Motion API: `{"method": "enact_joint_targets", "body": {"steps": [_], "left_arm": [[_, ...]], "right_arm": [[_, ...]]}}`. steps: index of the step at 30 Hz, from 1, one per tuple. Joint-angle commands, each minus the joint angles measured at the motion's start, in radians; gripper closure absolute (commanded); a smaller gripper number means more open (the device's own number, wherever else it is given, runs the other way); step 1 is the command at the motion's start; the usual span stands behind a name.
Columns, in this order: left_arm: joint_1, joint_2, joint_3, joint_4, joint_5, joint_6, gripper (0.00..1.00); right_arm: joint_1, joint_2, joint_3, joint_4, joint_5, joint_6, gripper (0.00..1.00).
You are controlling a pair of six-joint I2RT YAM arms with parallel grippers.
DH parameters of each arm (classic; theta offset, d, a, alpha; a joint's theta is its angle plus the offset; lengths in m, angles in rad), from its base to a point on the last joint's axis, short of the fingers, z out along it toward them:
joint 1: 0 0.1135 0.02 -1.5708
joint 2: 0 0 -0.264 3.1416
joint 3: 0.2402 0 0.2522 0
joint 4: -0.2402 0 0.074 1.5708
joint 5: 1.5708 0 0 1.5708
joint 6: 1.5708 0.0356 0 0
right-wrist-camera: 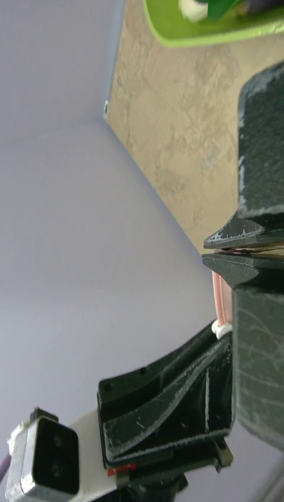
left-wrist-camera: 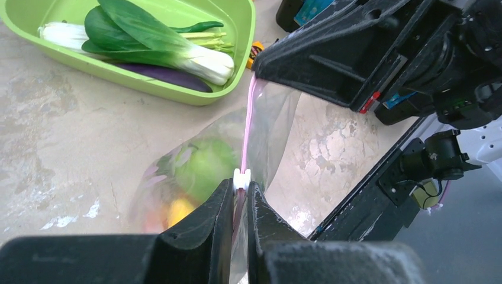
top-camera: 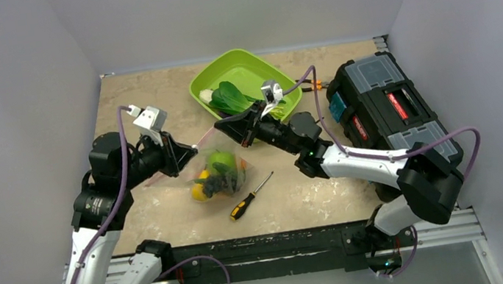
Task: Place the food in the zip-top bag and seal the zipper
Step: Zip the zipper food storage bag at the center of the board.
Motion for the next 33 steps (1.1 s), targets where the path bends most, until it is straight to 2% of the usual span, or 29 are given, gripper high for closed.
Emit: {"method": "enact_joint_targets", "body": {"steps": [1,9,19,27,33], "left_arm": [[0.004,-0.025,0.066,-0.096,-0.050,0.038,1.00],[0.003,-0.051,0.105,-0.217,-0.143,0.053,1.00],[0.004,-0.108,0.169,-0.449,-0.393,0.046,1.00],[0.004,-0.163,0.188,-0.545,-0.564,0.023,1.00],[0.003,-0.175,0.183,-0.569,-0.615,0.006,1.00]], "right_arm": [[-0.040,-0.067,-0.030,-0.063,0.294,-0.143,1.00],[-0.045,-0.081,-0.030,-0.071,0.338,-0.167,1.00],[-0.049,-0.054,0.004,-0.072,0.341,-0.184,1.00],[-0.050,-0.020,0.026,-0.059,0.328,-0.176,1.00],[-0.046,0.001,0.056,-0.057,0.297,-0.191,1.00]]}}
